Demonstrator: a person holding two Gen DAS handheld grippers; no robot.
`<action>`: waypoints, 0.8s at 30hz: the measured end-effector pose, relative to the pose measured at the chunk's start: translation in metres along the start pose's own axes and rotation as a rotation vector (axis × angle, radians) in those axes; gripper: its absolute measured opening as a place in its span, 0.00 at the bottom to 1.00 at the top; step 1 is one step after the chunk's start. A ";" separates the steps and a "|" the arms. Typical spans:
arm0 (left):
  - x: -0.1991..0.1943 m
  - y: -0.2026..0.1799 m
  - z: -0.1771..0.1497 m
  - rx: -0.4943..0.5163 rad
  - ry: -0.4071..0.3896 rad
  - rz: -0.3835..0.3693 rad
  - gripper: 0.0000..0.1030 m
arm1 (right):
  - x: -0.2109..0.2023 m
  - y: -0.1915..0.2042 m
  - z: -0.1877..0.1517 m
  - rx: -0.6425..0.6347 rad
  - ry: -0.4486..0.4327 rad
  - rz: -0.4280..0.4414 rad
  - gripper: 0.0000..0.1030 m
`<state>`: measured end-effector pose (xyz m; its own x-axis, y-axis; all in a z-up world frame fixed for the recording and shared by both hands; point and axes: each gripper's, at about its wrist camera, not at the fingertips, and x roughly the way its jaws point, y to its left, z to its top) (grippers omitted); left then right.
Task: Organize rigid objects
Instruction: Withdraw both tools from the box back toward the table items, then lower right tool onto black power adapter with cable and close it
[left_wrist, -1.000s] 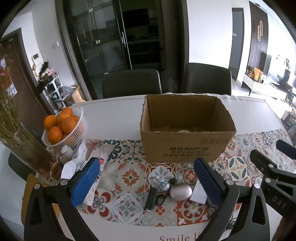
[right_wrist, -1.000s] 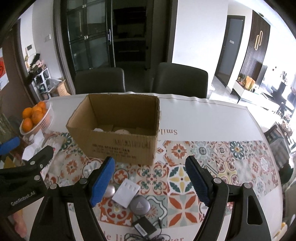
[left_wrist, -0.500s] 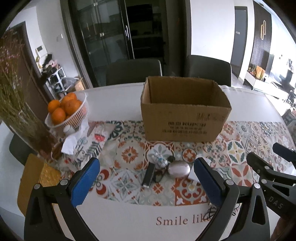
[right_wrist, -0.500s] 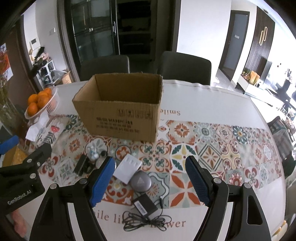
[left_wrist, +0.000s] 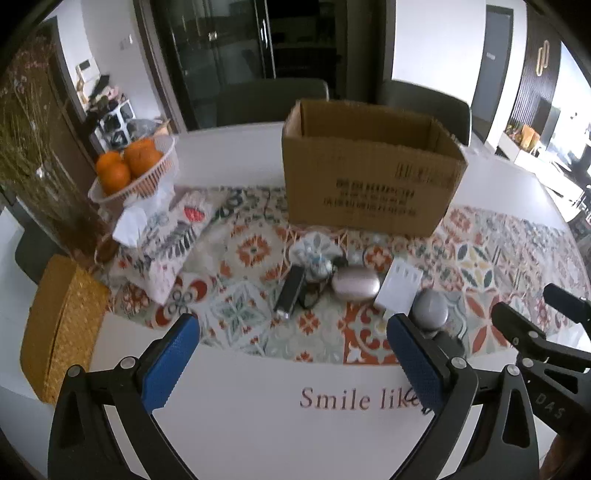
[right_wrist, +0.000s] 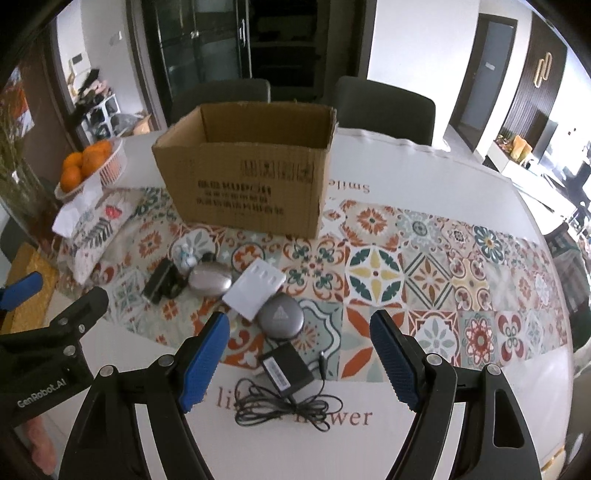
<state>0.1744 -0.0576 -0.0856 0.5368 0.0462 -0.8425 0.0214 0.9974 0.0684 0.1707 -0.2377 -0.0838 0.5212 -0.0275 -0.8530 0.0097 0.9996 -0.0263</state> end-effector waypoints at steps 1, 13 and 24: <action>0.003 -0.001 -0.004 -0.005 0.014 0.000 1.00 | 0.002 0.000 -0.002 -0.006 0.007 0.000 0.77; 0.033 -0.016 -0.038 0.004 0.135 0.019 1.00 | 0.038 -0.004 -0.035 -0.069 0.129 0.037 0.77; 0.063 -0.030 -0.059 0.013 0.228 0.047 1.00 | 0.077 -0.008 -0.050 -0.148 0.220 0.083 0.75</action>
<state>0.1581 -0.0818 -0.1720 0.3326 0.1052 -0.9372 0.0125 0.9932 0.1159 0.1681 -0.2482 -0.1754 0.3171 0.0381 -0.9476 -0.1585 0.9873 -0.0133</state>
